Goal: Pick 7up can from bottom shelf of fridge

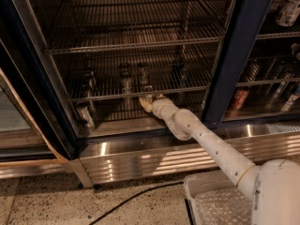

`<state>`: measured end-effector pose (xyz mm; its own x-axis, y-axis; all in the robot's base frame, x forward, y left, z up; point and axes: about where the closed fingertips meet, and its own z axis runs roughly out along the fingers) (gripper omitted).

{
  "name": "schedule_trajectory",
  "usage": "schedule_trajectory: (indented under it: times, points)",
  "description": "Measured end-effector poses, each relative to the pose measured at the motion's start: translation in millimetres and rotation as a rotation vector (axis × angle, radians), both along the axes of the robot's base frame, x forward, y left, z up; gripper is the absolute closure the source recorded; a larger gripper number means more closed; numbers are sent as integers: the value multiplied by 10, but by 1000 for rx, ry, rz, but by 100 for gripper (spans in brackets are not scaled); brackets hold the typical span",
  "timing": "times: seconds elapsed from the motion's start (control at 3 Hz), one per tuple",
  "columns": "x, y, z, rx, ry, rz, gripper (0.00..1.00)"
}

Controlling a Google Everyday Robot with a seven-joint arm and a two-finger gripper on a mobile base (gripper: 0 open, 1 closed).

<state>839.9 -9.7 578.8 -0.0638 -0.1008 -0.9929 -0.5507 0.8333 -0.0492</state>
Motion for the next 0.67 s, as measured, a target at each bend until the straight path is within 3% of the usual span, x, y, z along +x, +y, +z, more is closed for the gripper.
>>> schedule_trajectory:
  times: [0.33,0.67]
  points:
    - [-6,2,0,0,0,1,100]
    - [-327,-52,-39,8,14,24,100]
